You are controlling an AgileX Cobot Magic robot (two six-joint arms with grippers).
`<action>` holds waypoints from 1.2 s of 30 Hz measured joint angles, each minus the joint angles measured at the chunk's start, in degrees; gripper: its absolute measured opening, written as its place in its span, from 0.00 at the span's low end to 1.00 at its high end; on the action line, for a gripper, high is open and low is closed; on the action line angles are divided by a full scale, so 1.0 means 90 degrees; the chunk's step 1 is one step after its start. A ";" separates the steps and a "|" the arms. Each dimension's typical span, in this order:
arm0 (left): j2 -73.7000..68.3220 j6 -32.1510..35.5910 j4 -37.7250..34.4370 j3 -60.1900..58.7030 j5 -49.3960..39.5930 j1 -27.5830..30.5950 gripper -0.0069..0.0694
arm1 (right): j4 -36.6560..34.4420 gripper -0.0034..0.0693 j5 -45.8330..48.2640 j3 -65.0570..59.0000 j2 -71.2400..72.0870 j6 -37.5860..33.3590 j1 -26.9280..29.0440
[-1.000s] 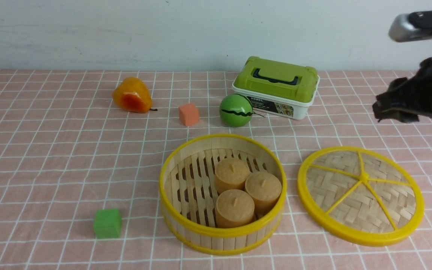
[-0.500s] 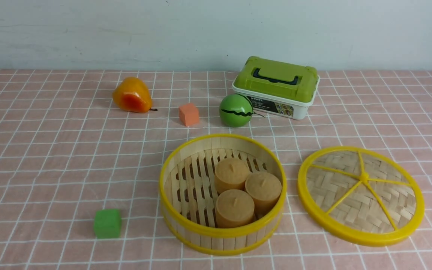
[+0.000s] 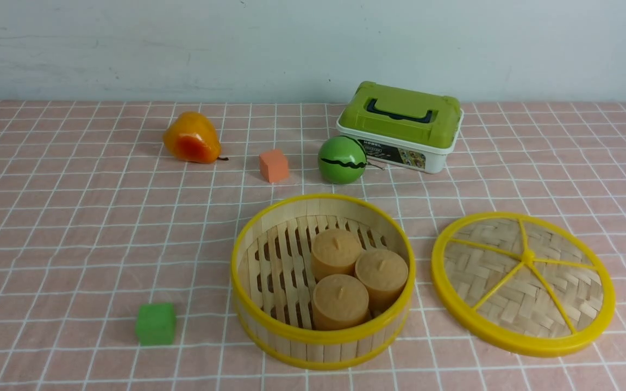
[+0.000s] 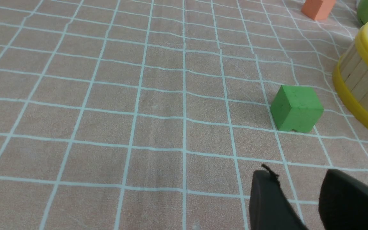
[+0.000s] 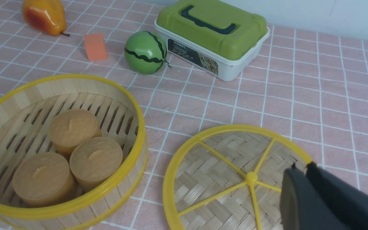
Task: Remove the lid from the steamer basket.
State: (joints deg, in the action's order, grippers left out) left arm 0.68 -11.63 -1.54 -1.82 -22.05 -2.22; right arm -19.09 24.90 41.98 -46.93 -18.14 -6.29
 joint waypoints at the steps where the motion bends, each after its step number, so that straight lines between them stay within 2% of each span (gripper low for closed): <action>1: 0.0000 0.0000 0.0000 0.0000 0.0000 0.0000 0.40 | 0.0000 0.07 0.0000 0.0000 0.0000 0.0000 0.0000; 8: 0.0000 0.0000 0.0000 0.0000 0.0000 0.0000 0.40 | 0.0000 0.08 0.0000 -0.0005 0.0000 0.0000 0.0000; 10: 0.0000 0.0000 0.0000 0.0000 0.0000 0.0000 0.40 | -0.0238 0.08 0.0000 -0.0020 0.0021 -0.0016 0.0000; 15: 0.0000 0.0000 0.0000 0.0000 0.0000 0.0000 0.40 | -0.0390 0.02 -0.0154 -0.0291 0.0537 -0.0322 -0.0196; 18: 0.0000 0.0000 0.0000 0.0000 0.0000 0.0000 0.40 | -0.0051 0.01 -0.0855 -0.0850 0.1259 -0.0293 -0.0286; 20: 0.0000 0.0000 0.0000 0.0000 0.0000 0.0000 0.40 | 0.0391 0.01 -0.1499 -0.1464 0.1850 0.0067 -0.0254; 21: 0.0000 0.0000 0.0000 0.0000 0.0000 0.0000 0.40 | 0.0447 0.01 -0.1499 -0.1464 0.1850 0.0115 -0.0254; 24: 0.0000 0.0000 0.0000 0.0000 0.0000 0.0000 0.40 | 0.1528 0.01 -0.2677 -0.2925 0.3029 0.1069 0.0086; 27: 0.0000 0.0000 0.0000 0.0000 0.0000 0.0000 0.40 | 0.1922 0.01 -0.3036 -0.3929 0.3812 0.1628 0.0484; 31: 0.0000 0.0000 0.0000 0.0000 0.0000 0.0000 0.40 | 0.2034 0.01 -0.2766 -0.4767 0.4764 0.2146 0.0962; 36: 0.0000 0.0000 0.0000 0.0000 0.0000 0.0000 0.40 | 0.2121 0.01 -0.1491 -0.4835 0.5275 0.2350 0.1082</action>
State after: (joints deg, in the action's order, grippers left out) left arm 0.68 -11.63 -1.54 -1.82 -22.05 -2.22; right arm 0.00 11.48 -1.53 0.54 3.01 3.45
